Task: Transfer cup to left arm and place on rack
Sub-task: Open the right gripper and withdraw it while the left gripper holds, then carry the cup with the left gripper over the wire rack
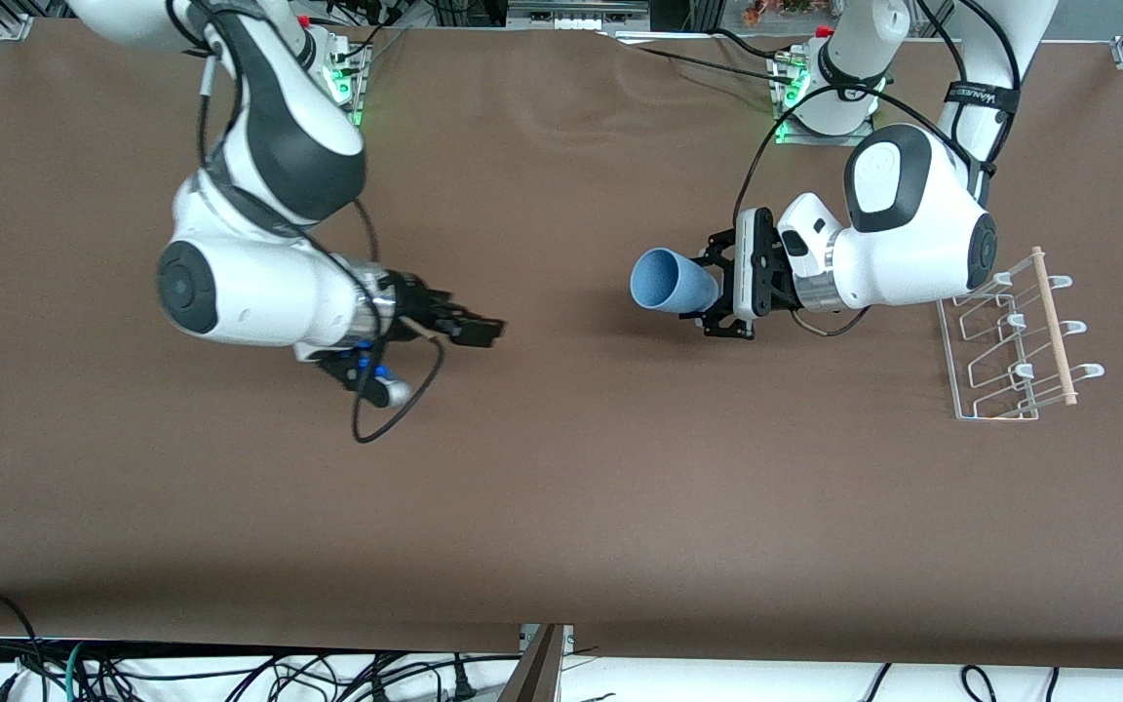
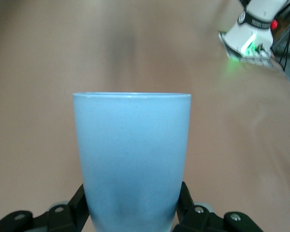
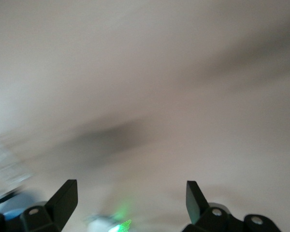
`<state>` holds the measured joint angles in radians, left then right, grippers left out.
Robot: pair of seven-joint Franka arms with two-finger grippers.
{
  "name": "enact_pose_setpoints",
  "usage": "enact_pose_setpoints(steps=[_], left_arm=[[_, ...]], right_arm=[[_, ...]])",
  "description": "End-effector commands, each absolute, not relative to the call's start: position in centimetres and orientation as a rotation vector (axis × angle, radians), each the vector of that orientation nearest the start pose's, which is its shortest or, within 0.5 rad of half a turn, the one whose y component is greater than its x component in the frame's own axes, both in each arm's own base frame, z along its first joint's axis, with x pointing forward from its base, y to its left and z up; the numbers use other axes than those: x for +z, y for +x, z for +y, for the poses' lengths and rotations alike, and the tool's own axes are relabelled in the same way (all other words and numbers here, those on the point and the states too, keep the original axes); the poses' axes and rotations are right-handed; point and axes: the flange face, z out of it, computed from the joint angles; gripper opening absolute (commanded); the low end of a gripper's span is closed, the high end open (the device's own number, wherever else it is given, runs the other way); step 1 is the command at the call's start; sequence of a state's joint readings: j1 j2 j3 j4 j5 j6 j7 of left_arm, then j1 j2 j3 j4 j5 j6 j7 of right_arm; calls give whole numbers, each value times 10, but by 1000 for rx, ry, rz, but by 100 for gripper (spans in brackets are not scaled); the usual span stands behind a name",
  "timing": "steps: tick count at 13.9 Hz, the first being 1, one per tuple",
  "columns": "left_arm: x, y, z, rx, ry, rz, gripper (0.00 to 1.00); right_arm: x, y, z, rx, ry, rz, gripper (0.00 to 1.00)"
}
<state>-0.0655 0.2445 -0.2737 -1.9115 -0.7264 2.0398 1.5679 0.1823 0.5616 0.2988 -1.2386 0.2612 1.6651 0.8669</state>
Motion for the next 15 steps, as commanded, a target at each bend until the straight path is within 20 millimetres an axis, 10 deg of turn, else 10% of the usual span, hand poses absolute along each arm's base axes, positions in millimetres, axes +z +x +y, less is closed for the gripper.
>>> enact_pose_setpoints(steps=[1, 8, 15], left_arm=[[392, 561, -222, 298, 1884, -1753, 0], [408, 577, -207, -156, 2308, -1906, 0], [397, 580, -176, -821, 2634, -1896, 0]], right_arm=[[480, 626, 261, 358, -3028, 654, 99], [471, 662, 124, 378, -3073, 610, 99], [519, 650, 54, 331, -3101, 417, 99]])
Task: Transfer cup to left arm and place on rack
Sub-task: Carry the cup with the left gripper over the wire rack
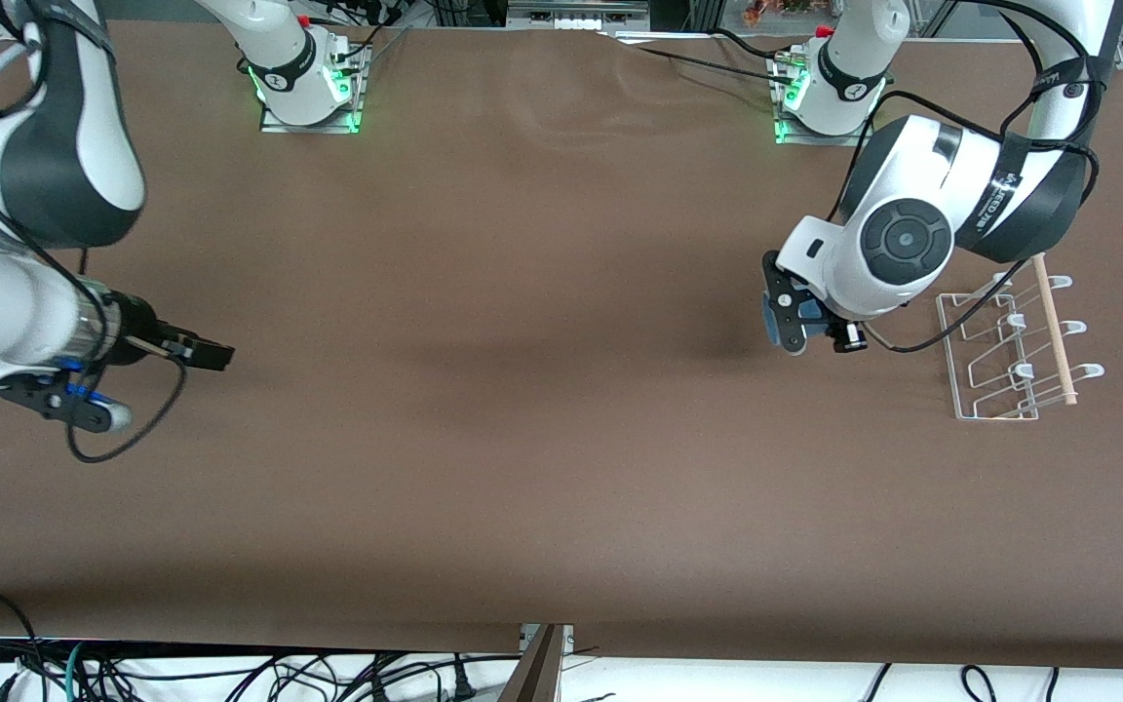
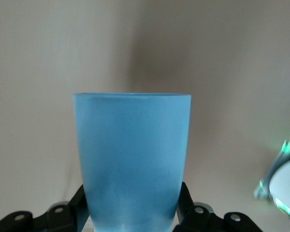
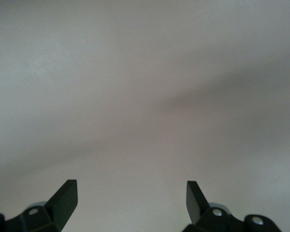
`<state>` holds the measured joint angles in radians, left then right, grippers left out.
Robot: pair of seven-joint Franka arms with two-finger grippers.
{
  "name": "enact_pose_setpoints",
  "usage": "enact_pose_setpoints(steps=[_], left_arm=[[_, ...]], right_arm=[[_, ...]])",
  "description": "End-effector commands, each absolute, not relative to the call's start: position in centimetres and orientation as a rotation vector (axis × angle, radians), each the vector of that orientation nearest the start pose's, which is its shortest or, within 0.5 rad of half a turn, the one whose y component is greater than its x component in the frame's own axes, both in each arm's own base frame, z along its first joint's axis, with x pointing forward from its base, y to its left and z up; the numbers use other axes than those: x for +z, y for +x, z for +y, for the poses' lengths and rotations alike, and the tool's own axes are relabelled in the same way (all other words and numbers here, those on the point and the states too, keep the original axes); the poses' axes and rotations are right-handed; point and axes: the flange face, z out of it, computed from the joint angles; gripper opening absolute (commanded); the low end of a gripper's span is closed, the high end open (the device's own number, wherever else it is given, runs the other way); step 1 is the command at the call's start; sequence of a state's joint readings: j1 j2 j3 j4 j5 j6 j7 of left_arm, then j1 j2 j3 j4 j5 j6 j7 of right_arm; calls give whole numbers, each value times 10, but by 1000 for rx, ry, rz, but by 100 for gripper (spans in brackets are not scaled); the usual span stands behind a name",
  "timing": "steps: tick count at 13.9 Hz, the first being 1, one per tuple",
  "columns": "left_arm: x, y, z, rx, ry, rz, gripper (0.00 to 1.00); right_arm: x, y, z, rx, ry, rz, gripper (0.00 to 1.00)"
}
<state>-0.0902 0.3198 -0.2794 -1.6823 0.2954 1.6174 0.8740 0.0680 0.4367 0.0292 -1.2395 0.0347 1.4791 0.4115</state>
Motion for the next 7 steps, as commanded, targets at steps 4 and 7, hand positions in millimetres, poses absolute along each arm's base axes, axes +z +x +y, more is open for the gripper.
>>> enact_pose_setpoints(steps=[4, 7], left_arm=[[374, 568, -149, 1037, -2041, 1370, 2], [342, 569, -125, 1188, -1826, 1273, 0]], right_arm=[[537, 610, 30, 280, -3031, 381, 99], [534, 575, 30, 291, -3047, 189, 99]])
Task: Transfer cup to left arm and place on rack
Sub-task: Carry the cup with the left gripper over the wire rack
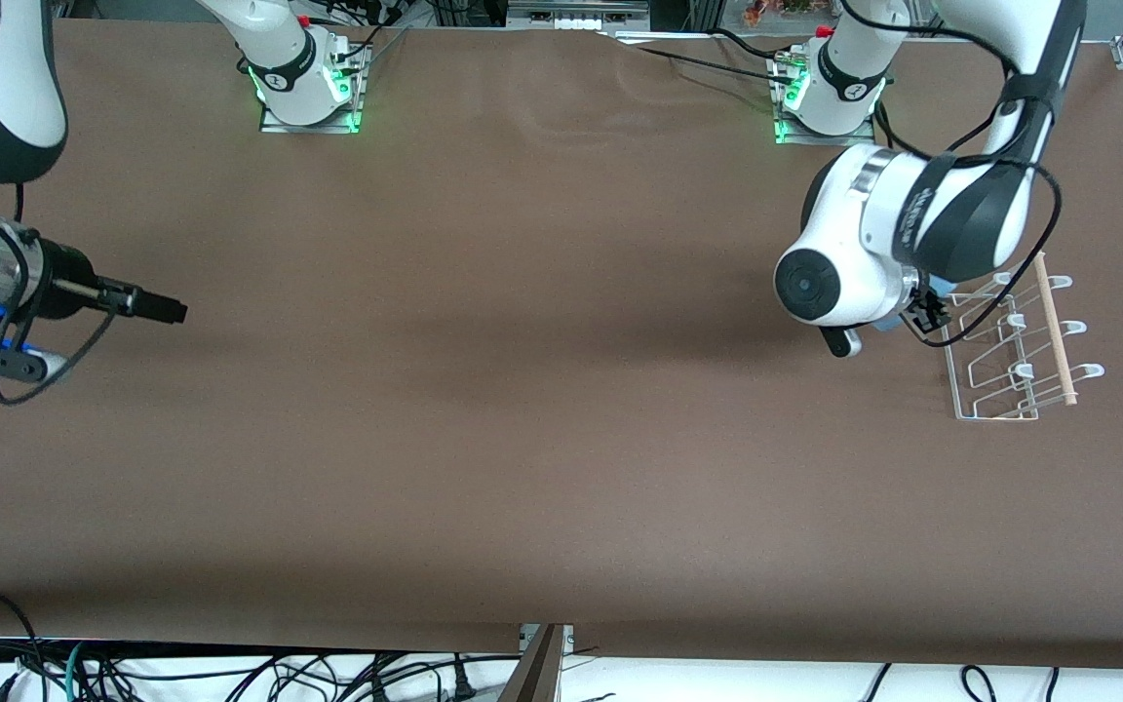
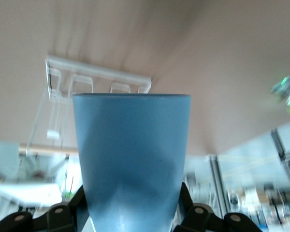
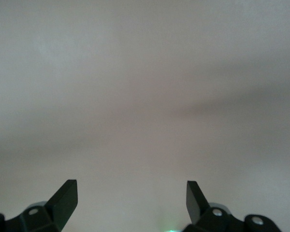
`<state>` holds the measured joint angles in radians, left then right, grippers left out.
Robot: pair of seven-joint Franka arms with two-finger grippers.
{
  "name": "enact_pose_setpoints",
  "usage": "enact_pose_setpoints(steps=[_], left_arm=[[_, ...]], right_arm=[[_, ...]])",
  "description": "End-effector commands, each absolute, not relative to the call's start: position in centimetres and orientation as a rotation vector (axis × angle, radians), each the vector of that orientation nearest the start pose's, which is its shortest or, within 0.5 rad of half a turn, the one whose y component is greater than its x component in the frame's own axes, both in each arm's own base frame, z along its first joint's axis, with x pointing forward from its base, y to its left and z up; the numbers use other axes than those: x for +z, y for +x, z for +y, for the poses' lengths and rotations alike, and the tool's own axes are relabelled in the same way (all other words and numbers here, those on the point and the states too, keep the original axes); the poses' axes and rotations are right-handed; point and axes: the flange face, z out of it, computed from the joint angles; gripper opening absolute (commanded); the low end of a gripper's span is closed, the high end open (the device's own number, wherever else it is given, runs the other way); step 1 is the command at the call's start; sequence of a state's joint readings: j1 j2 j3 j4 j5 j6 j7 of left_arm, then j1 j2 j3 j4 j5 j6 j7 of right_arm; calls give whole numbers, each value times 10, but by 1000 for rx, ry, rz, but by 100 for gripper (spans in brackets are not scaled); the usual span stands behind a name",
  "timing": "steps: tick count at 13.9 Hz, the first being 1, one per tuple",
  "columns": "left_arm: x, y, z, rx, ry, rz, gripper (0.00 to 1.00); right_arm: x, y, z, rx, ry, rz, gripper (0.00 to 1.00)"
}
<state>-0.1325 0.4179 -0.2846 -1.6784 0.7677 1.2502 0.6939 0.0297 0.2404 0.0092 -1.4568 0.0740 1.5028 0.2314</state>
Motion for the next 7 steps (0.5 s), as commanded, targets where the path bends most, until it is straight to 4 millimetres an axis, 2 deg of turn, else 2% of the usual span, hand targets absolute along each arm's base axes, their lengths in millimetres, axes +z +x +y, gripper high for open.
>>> enact_pose_setpoints(steps=[1, 3, 4, 5, 6, 7], left_arm=[[337, 572, -123, 1195, -1778, 1254, 0], [321, 569, -112, 1276, -1674, 1201, 0], [308, 559, -97, 1309, -1589, 1189, 0], [304, 561, -79, 1292, -1526, 1186, 0], [298, 563, -59, 1282, -1520, 1207, 0], [298, 562, -50, 1272, -1529, 1216, 0]], right_arm=[[537, 573, 27, 265, -3048, 134, 99], [537, 576, 16, 238, -3043, 9, 99], [538, 576, 14, 224, -3042, -21, 99], [538, 576, 12, 220, -3042, -52, 99], [535, 574, 11, 222, -3039, -95, 99], [535, 569, 11, 217, -3039, -111, 99]])
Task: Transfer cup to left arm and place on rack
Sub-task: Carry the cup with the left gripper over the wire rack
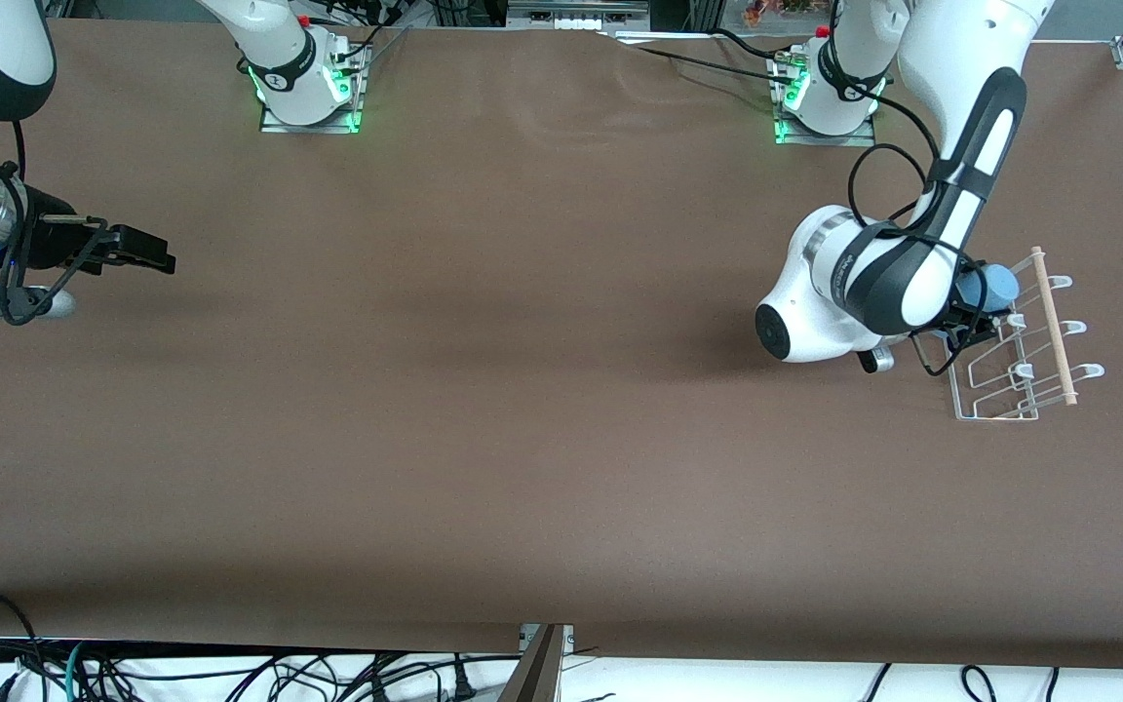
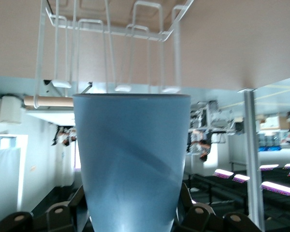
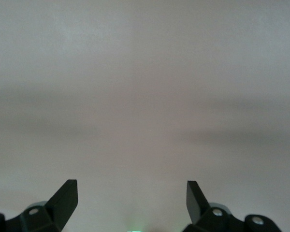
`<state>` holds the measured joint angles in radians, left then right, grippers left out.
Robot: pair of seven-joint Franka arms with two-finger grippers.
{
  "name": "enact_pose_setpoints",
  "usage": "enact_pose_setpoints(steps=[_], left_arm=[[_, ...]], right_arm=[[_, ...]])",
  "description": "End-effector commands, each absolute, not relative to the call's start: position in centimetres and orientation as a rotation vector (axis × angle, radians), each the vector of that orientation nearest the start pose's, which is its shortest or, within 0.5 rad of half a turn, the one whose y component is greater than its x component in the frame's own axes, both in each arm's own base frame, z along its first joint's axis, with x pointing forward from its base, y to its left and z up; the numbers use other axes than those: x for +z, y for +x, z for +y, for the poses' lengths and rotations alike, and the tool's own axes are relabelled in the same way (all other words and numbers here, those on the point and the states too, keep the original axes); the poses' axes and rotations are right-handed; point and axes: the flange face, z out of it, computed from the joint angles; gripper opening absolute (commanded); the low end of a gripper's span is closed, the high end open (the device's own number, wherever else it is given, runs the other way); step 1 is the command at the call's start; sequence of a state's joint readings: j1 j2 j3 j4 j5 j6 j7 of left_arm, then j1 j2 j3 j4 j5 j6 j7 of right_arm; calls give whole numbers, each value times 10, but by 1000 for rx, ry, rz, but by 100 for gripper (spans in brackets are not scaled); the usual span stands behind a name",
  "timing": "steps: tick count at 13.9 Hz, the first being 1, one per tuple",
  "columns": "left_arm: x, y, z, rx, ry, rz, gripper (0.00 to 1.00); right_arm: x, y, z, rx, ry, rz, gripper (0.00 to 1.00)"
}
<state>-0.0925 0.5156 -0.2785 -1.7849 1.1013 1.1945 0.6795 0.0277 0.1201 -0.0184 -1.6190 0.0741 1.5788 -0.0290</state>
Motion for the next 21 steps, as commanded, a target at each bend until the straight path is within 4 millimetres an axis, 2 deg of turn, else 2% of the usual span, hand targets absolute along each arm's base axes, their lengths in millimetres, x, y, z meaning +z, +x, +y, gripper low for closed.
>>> enact_pose_setpoints(steps=[1, 2, 4, 6, 10, 12, 15, 17, 18, 21], left_arm=[[291, 556, -50, 1286, -1506, 1229, 0], [284, 548, -50, 1301, -1483, 1237, 0], [288, 544, -37, 1275, -1427, 1232, 0], [295, 542, -33, 1260, -1432, 1212, 0], [284, 543, -14, 1232, -1472, 1184, 0], [279, 543, 9, 1220, -1455, 1192, 0], [275, 546, 17, 1194, -1458, 1200, 0], [266, 539, 17, 1188, -1460, 1185, 0], [264, 538, 17, 1173, -1463, 1187, 0], [254, 538, 22, 1145, -1469, 1201, 0]], right_arm=[[541, 562, 11, 205, -3041, -112, 99], [545, 552, 11, 196, -3043, -112, 99], [553, 536, 12, 154, -3046, -115, 99], [553, 544, 13, 133, -3048, -119, 99], [554, 545, 21, 132, -3048, -140, 99], [552, 546, 25, 137, -3047, -157, 99], [551, 545, 28, 149, -3041, -201, 99], [548, 545, 46, 162, -3042, -236, 99], [553, 547, 49, 148, -3040, -246, 99], [552, 548, 53, 189, -3031, -228, 99]])
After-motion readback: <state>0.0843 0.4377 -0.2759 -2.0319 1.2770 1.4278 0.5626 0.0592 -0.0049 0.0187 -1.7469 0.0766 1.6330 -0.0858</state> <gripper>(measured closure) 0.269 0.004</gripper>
